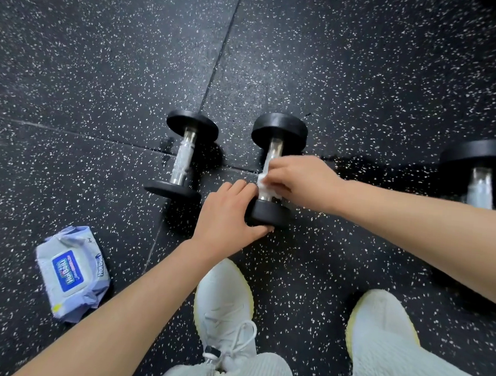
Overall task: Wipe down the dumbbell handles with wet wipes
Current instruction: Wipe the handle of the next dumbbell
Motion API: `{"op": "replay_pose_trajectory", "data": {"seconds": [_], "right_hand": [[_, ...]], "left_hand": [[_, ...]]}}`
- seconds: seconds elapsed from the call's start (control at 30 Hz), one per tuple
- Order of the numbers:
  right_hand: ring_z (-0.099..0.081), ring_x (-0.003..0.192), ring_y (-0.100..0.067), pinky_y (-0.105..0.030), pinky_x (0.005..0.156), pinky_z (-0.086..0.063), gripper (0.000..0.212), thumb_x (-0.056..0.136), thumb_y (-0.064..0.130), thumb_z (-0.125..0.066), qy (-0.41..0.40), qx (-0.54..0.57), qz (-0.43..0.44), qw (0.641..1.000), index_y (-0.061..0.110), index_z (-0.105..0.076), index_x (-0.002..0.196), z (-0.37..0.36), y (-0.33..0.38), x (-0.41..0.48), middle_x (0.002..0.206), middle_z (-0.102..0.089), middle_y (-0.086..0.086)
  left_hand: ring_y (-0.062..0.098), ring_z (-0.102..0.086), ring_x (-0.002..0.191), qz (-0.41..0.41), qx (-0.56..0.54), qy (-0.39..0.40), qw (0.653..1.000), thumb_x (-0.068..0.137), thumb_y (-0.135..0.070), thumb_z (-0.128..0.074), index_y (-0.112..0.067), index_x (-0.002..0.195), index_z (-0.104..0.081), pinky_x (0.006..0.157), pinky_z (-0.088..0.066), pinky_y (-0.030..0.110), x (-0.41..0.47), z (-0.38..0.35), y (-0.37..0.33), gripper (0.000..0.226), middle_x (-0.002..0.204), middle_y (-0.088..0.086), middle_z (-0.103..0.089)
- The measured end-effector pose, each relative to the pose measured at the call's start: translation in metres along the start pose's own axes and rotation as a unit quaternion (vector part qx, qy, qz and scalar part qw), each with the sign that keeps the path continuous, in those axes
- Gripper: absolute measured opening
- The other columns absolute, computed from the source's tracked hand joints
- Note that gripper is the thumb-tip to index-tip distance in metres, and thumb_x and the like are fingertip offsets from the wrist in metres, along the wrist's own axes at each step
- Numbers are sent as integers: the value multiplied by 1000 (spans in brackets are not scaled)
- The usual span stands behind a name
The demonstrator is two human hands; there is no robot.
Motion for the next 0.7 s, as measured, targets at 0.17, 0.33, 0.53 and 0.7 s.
{"op": "replay_pose_trajectory", "data": {"seconds": [0.17,0.33,0.53,0.7], "right_hand": [[-65,79,-30,-38,60,-51,15,92,30,-64,-72,18,-131,989,22,-76,91,8,-13,20,91,-63,3],[-63,80,-22,-37,59,-47,13,91,24,-64,35,48,0,998,24,-75,99,-3,18,0,91,-62,7],[-66,85,-26,-30,63,-42,13,92,29,-66,-25,15,-96,995,25,-77,99,9,-8,29,95,-66,6],[-64,79,-25,-30,57,-37,12,91,23,-63,-8,27,-53,998,22,-75,90,-1,11,18,88,-62,5]], "left_hand": [[17,-46,86,34,-21,4,999,67,-93,-60,-27,94,-46,74,-46,39,-3,1,2,73,93,-13,-48],[17,-42,90,39,-18,-20,999,73,-93,-55,-25,94,-46,78,-46,37,-5,1,3,73,93,-11,-45],[17,-42,91,45,13,-3,999,75,-94,-49,-24,92,-44,78,-46,40,-4,4,3,72,92,-12,-46],[18,-44,92,44,29,-2,999,74,-94,-50,-28,99,-51,76,-46,40,-2,4,4,70,95,-13,-48]]}}
Point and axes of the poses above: each hand's wrist, its own x-axis towards the middle knuckle, its own z-axis out of the back of the hand, y = z × x, the point moved 3 cm from there along x, towards the middle knuckle
